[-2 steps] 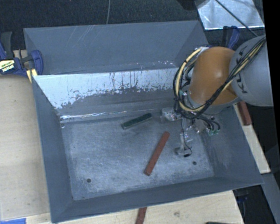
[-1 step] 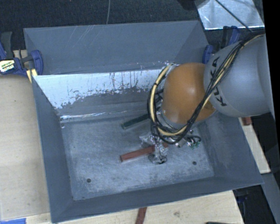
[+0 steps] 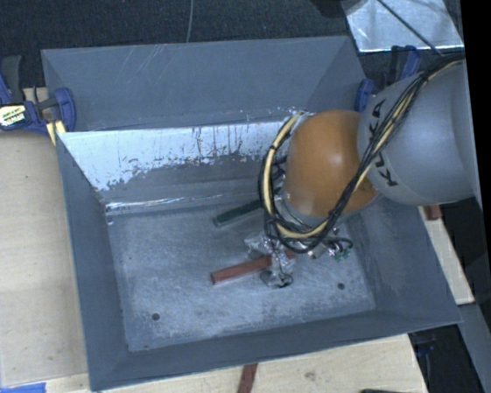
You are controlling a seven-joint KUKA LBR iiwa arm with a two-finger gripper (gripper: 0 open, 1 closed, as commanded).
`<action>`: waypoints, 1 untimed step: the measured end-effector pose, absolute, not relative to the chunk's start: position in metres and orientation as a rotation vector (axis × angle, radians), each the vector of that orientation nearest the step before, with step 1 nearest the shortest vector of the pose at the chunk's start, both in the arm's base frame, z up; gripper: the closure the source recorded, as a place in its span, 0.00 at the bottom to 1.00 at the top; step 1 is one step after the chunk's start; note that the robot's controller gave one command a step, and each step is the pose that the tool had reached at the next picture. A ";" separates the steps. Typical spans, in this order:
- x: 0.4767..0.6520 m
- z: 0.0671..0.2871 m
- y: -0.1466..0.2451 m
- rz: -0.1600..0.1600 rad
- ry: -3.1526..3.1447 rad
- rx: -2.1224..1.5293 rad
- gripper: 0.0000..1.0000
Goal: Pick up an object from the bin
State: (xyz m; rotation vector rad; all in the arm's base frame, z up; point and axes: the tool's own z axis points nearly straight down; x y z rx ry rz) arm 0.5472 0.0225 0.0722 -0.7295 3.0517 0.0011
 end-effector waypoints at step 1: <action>0.556 0.259 0.013 -0.001 3.054 -0.709 1.00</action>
Offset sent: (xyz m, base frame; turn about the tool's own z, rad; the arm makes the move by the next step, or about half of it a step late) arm 0.0000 0.0000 0.0000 0.0000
